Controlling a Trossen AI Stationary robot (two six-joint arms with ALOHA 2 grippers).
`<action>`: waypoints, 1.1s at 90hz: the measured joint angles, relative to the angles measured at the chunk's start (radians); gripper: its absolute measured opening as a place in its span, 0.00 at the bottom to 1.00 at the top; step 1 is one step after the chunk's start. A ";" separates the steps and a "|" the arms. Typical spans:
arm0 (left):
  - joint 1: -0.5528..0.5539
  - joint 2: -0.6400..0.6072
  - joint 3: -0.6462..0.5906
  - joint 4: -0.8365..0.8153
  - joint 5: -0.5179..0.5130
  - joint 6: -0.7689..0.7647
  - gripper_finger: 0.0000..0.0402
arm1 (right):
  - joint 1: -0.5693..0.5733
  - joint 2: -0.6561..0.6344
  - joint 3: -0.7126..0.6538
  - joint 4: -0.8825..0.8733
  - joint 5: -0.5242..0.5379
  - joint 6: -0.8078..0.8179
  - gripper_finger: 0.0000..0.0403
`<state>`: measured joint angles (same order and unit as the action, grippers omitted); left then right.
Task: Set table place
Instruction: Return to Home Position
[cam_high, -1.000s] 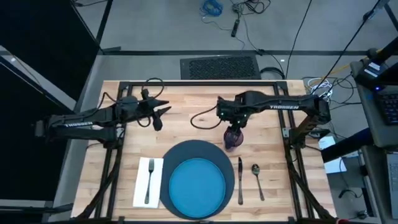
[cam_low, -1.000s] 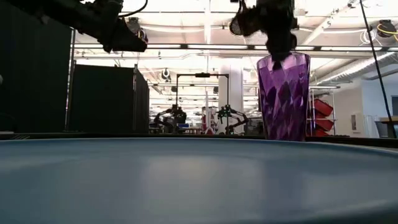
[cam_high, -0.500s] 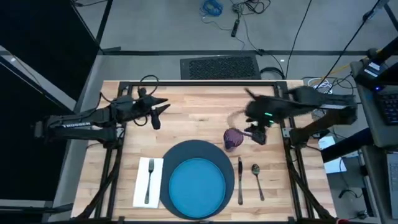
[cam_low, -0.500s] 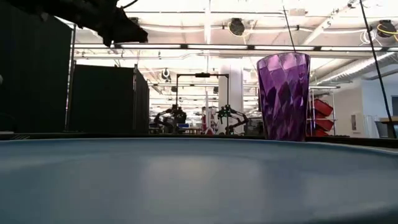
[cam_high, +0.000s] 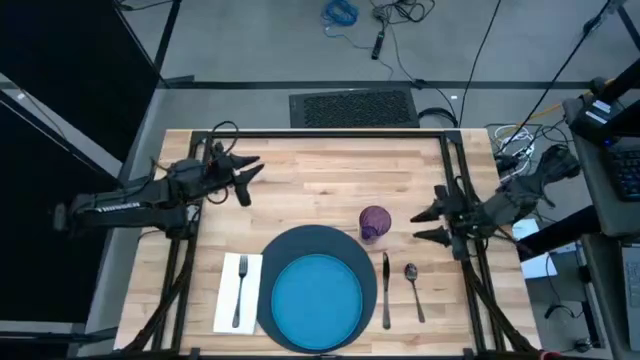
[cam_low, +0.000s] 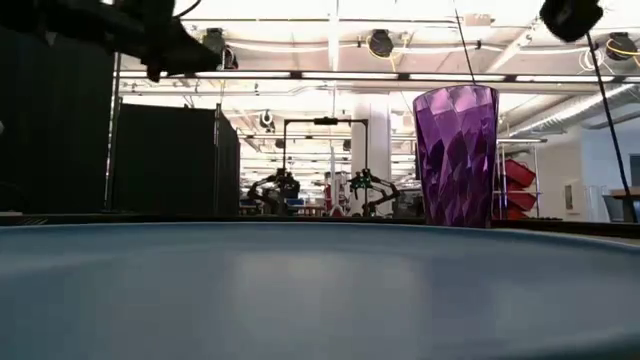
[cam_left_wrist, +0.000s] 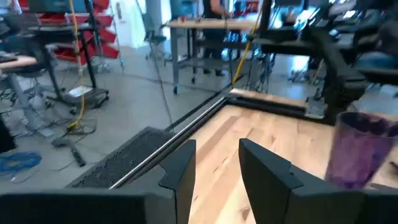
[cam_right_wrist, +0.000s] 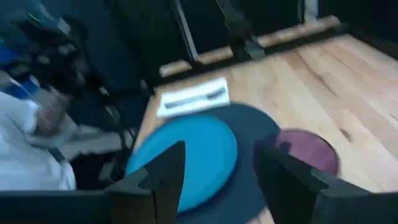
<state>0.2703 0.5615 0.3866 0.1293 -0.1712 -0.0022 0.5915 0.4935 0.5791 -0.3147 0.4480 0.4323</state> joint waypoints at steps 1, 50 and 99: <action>0.000 -0.011 -0.007 0.001 0.007 0.000 0.27 | 0.000 -0.006 -0.015 0.020 -0.002 -0.008 0.44; 0.000 -0.203 -0.166 0.158 0.214 -0.045 0.27 | -0.150 -0.044 -0.520 0.761 -0.175 -0.178 0.44; 0.000 -0.202 -0.166 0.149 0.280 -0.041 0.27 | -0.694 -0.044 -0.542 0.706 -0.711 -0.155 0.40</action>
<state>0.2699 0.3595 0.2207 0.2786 0.1089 -0.0437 -0.1023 0.4496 0.0372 0.3915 -0.2628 0.2775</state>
